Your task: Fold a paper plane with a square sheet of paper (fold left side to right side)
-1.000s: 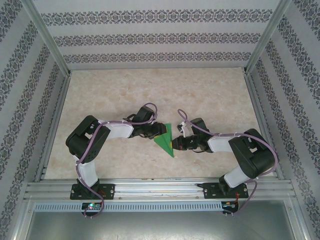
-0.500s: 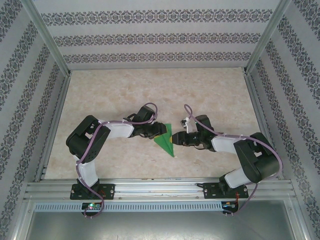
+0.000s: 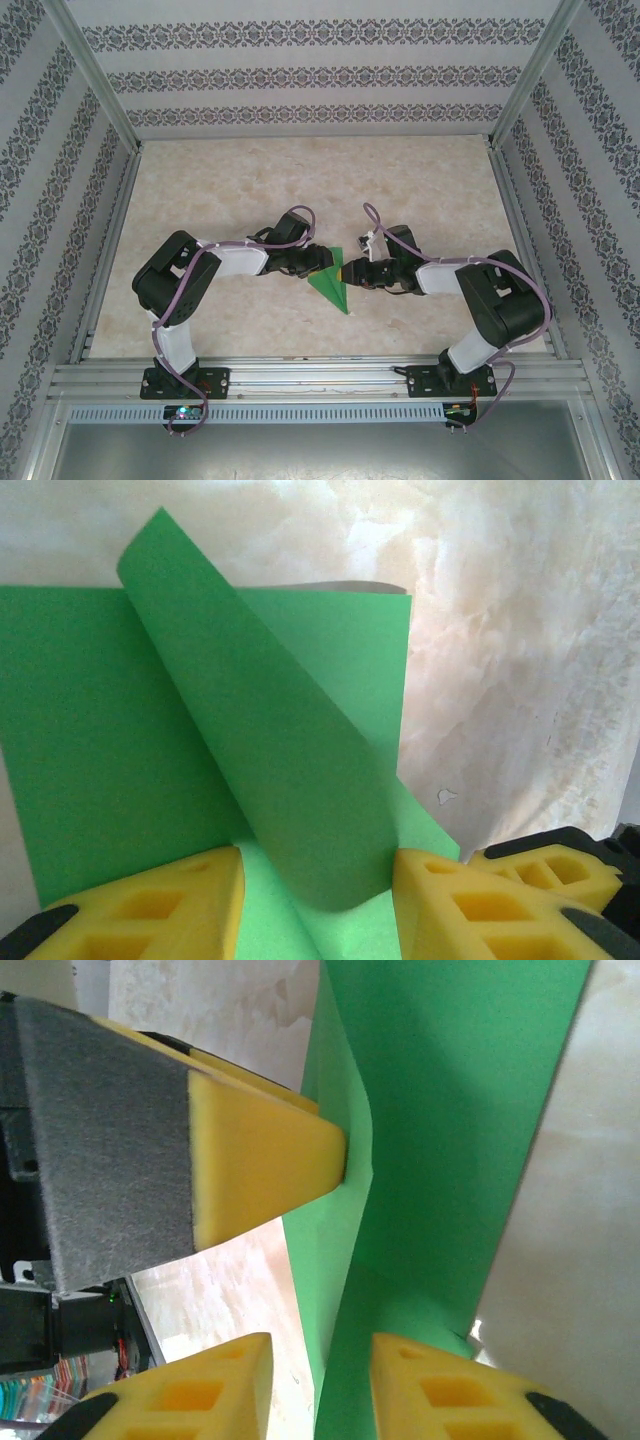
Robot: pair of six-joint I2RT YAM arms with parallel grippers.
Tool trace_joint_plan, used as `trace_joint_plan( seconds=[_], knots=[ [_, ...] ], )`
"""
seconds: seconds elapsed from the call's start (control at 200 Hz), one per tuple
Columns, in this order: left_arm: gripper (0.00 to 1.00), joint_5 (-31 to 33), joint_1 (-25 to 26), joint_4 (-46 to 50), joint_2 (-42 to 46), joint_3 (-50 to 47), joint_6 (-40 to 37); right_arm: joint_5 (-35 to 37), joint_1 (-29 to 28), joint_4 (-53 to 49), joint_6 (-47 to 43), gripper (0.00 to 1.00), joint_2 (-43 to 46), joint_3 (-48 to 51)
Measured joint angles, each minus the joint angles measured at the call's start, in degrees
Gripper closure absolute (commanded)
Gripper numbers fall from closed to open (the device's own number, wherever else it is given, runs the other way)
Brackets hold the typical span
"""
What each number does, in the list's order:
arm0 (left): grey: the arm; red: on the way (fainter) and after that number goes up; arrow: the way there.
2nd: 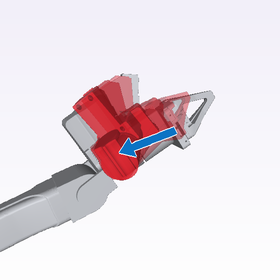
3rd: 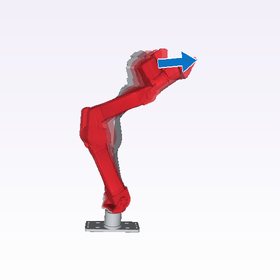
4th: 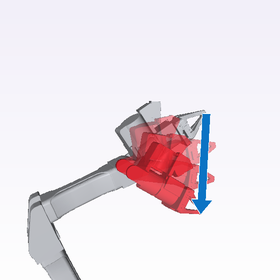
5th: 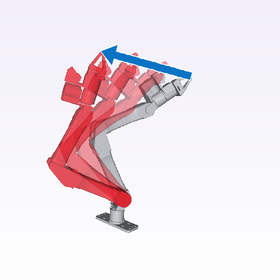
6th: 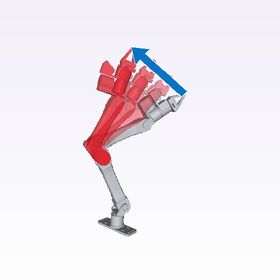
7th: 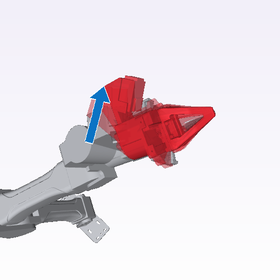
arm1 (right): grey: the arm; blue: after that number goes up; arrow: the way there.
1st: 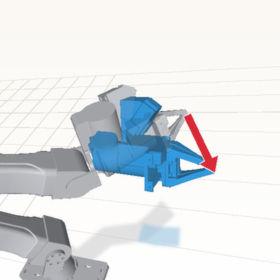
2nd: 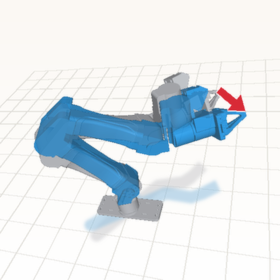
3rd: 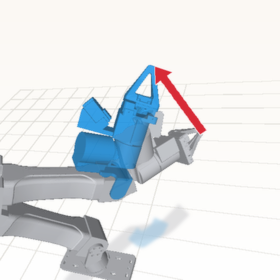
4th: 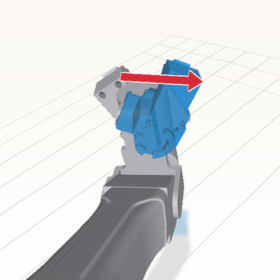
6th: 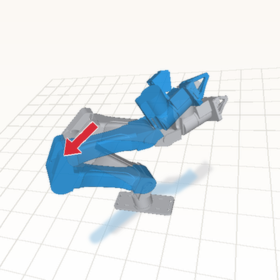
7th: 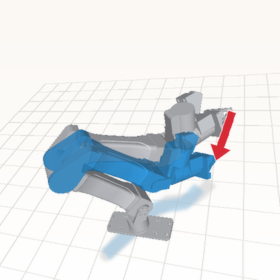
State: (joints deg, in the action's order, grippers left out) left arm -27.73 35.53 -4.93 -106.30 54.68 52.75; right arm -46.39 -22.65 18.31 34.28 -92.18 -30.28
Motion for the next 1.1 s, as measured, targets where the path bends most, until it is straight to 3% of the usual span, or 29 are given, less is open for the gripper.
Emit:
trace_joint_plan(
  seconds=[0.325,1.099],
  knots=[
    [0.55,0.1,0.0,0.0,0.0,0.0,0.0,0.0,-0.1,-0.1,-0.2,1.00,-1.2,-0.1],
    [0.56,0.2,0.0,0.2,0.0,0.1,0.0,3.5,-0.1,-4.8,-2.9,1.00,-2.4,-1.3]
  ],
)
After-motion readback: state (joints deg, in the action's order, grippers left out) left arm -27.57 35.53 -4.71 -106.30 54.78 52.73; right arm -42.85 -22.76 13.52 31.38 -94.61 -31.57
